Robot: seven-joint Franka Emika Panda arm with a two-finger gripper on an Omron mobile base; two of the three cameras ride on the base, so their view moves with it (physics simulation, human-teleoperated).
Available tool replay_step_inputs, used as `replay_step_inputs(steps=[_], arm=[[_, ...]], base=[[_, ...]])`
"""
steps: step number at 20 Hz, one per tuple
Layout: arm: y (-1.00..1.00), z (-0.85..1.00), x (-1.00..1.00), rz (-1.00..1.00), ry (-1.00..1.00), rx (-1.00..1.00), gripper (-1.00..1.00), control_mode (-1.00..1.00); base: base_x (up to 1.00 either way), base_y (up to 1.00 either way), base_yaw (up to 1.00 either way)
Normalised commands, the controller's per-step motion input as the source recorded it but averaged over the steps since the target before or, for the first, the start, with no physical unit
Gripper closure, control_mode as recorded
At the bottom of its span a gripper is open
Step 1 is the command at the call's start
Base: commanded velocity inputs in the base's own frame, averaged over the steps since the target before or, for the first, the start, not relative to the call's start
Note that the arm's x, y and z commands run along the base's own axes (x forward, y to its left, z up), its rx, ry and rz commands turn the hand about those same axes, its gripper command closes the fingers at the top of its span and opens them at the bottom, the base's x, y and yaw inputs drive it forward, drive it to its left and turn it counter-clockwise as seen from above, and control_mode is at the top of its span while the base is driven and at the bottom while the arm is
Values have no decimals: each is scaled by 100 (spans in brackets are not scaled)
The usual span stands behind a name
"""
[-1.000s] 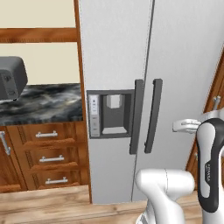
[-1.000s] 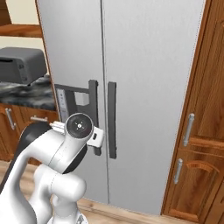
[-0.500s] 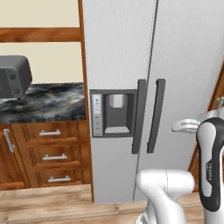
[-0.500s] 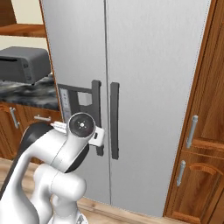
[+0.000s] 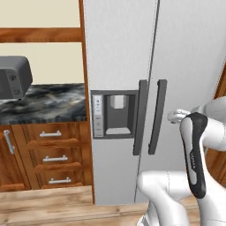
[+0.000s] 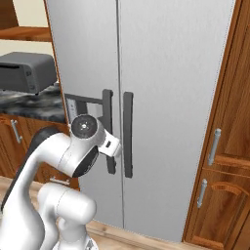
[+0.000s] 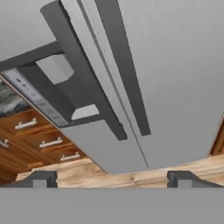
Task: Place one of the steaks on the plate and the other in the bowl. Then place the bowl in the fridge.
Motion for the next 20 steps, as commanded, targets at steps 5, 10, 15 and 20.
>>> replay_step_inputs(steps=[5, 10, 15, 20], arm=[[-46, 1, 64, -19, 15, 0, -100, -100], [-23, 0, 89, -1, 11, 0, -100, -100], [-1, 0, 78, 3, 7, 0, -100, -100], [0, -9, 87, 6, 0, 0, -100, -100]], base=[[0, 0, 0], [0, 0, 0], [0, 0, 0], [0, 0, 0]])
